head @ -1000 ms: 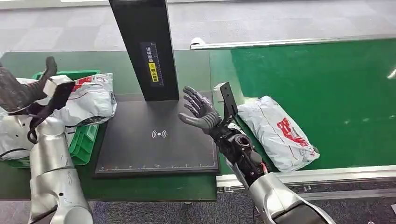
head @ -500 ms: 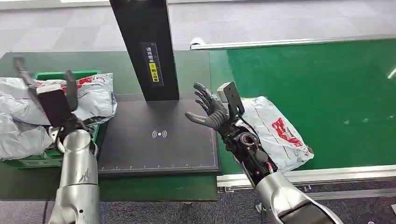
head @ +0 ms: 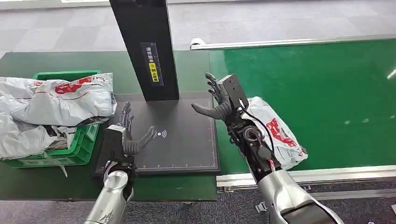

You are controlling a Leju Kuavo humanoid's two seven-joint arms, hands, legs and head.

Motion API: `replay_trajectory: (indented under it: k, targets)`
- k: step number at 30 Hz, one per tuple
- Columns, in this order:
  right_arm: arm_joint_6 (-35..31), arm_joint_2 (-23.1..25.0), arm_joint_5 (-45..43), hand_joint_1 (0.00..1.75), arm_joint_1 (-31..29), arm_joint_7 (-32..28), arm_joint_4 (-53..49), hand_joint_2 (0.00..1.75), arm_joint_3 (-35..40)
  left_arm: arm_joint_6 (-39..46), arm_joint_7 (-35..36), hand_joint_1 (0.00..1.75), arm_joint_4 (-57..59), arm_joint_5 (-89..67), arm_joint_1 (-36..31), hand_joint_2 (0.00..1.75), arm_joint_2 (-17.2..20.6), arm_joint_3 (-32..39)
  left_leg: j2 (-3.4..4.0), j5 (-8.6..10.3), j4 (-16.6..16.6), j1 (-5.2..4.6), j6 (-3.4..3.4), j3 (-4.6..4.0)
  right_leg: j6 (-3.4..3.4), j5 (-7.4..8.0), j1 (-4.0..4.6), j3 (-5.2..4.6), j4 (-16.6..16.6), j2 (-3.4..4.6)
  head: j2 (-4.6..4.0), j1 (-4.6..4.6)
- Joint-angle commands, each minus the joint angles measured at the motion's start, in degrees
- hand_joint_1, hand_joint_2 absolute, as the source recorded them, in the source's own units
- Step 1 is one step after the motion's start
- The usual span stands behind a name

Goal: Moved the parcel from conveyor to table for the left to box.

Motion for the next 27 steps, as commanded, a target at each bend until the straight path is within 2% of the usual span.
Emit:
replay_trajectory:
  k: [1,27]
  targets:
    - [0.44,0.73,0.58,0.00,-0.93,-0.48,2.51,1.75,-1.15,-0.09,-0.13,0.00,2.88,-0.04,0.73,1.75,2.17,-2.74,-0.02,0.00,-0.06,-0.03,0.03,0.08,-0.01,-0.01,-0.02,0.08,-0.05,-0.01,0.02,0.00]
    - [1.09,1.11,1.40,0.00,-2.45,-1.10,4.26,1.75,-1.28,1.55,-0.68,0.00,2.83,-0.04,0.51,1.75,2.87,-3.76,-0.01,0.01,-0.04,-0.02,0.02,0.06,-0.02,0.00,-0.01,0.06,-0.03,0.01,0.02,0.00]
